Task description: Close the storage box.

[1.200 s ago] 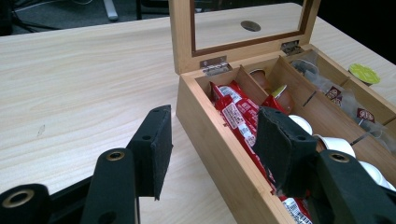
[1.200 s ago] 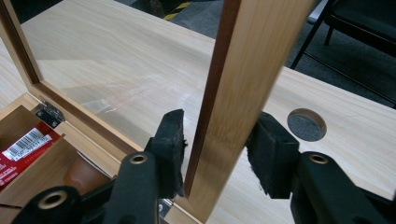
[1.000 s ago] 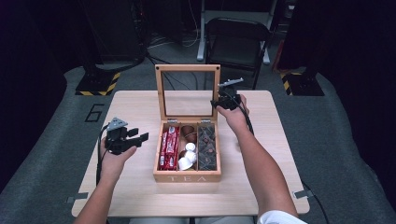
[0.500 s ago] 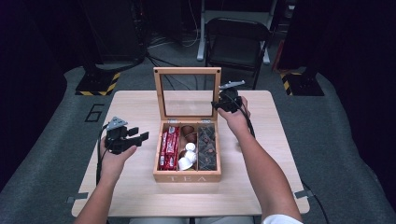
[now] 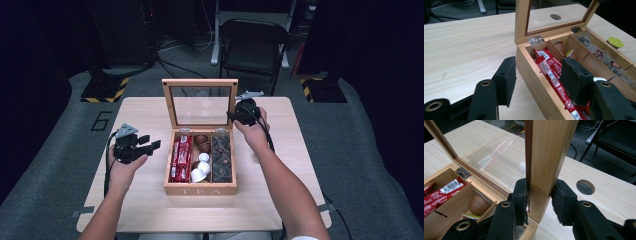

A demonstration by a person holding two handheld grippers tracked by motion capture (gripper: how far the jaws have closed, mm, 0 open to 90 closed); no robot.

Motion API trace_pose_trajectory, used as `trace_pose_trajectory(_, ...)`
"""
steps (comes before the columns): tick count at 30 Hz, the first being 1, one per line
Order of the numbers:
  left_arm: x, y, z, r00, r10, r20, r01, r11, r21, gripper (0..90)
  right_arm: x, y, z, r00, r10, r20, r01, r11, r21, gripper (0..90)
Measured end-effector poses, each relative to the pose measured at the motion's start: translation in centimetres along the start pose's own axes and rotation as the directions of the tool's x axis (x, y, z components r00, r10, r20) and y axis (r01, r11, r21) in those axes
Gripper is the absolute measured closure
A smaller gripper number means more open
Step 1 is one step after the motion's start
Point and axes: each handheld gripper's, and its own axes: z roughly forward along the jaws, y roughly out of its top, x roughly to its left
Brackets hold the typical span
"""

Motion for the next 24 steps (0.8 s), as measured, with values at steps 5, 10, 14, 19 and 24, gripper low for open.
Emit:
trace_pose_trajectory(5, -0.2, 0.5, 0.2, 1.0000, 0.006, 0.008, -0.006, 1.0000, 0.000, 46.2, 0.4, -0.2, -0.4, 1.0000, -0.004, 0.004, 0.004, 1.0000, 0.001, 65.2)
trace_pose_trajectory(10, -0.3, 1.3, 0.7, 0.9995, -0.009, 0.029, 0.009, 1.0000, -0.003, 46.3, 0.5, -0.5, -0.7, 0.9998, -0.018, 0.002, 0.018, 0.9998, -0.009, 64.9)
trace_pose_trajectory(14, -0.3, 1.8, 1.0, 0.9995, -0.004, 0.031, 0.004, 1.0000, -0.004, 46.6, 0.7, -0.7, -0.9, 0.9998, -0.019, 0.003, 0.019, 0.9997, -0.014, 64.7)
trace_pose_trajectory(19, -0.5, 3.0, 1.2, 0.9995, 0.017, 0.025, -0.018, 0.9998, 0.001, 46.7, 0.9, -1.0, -1.1, 0.9996, -0.029, 0.001, 0.029, 0.9994, -0.020, 64.4)
trace_pose_trajectory(24, -0.6, 4.3, 1.4, 0.9994, 0.017, 0.031, -0.017, 0.9998, -0.008, 47.1, 1.2, -1.3, -1.4, 0.9993, -0.036, -0.002, 0.036, 0.9989, -0.031, 63.9)
